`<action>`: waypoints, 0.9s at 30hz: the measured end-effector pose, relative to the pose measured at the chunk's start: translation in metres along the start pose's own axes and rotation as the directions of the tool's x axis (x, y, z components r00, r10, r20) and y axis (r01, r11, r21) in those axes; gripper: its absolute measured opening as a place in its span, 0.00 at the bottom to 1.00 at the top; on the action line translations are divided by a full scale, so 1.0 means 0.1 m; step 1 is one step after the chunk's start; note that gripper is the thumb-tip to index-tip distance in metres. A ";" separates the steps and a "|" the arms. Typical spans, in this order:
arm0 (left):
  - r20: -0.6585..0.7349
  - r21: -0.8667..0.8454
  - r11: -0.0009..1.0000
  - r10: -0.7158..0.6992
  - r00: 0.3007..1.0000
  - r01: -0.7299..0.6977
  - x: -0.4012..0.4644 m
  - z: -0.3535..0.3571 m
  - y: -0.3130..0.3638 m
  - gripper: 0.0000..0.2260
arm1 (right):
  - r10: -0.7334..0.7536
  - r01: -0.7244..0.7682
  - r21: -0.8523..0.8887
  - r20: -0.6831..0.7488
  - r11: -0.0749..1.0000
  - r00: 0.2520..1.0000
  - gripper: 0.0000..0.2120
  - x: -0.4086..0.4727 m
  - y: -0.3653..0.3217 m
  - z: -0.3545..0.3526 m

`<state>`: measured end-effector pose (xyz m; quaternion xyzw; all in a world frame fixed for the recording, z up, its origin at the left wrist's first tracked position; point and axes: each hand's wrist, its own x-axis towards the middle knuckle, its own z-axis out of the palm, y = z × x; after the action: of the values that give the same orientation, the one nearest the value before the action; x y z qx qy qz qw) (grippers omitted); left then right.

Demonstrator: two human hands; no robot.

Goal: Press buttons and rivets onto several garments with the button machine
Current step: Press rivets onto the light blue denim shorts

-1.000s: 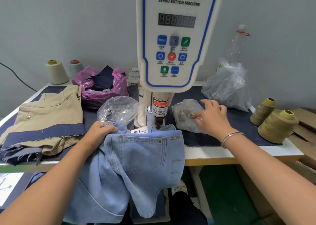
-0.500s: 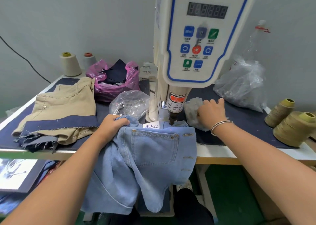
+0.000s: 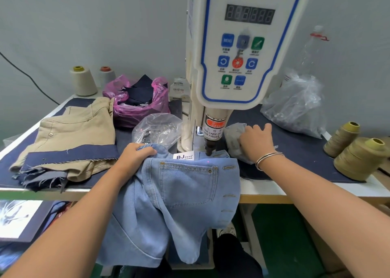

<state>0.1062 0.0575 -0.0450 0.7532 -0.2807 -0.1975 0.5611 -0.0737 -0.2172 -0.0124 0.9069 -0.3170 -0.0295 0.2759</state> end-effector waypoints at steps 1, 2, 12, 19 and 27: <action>-0.001 -0.004 1.000 0.002 1.000 -0.002 0.00 0.00 0.00 0.16 | 0.023 -0.023 0.037 0.002 0.999 1.000 0.11 0.00 0.02 0.01; 0.000 -0.005 1.000 0.003 1.000 -0.003 -0.01 -0.01 0.00 0.16 | 0.040 -0.040 0.076 0.006 0.996 0.999 0.11 -0.01 0.03 0.03; -0.006 -0.125 0.991 -0.041 0.999 0.040 -0.05 -0.01 0.05 0.13 | 0.004 -0.013 0.193 0.046 0.981 0.999 0.10 -0.01 0.09 0.04; 0.119 -0.385 0.905 -0.146 0.982 0.181 -0.25 -0.09 0.14 0.10 | 0.034 -0.041 0.262 0.033 0.964 0.999 0.11 -0.03 0.07 0.06; 0.479 -0.353 0.889 -0.096 0.873 0.291 -0.56 -0.21 0.40 0.16 | -0.014 -0.026 0.327 0.118 0.945 0.993 0.11 -0.05 0.12 0.00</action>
<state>0.0681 0.1003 -0.0014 0.5757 -0.2752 -0.4770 0.6044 -0.0841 -0.2222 -0.0065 0.9358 -0.3362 -0.0296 0.1021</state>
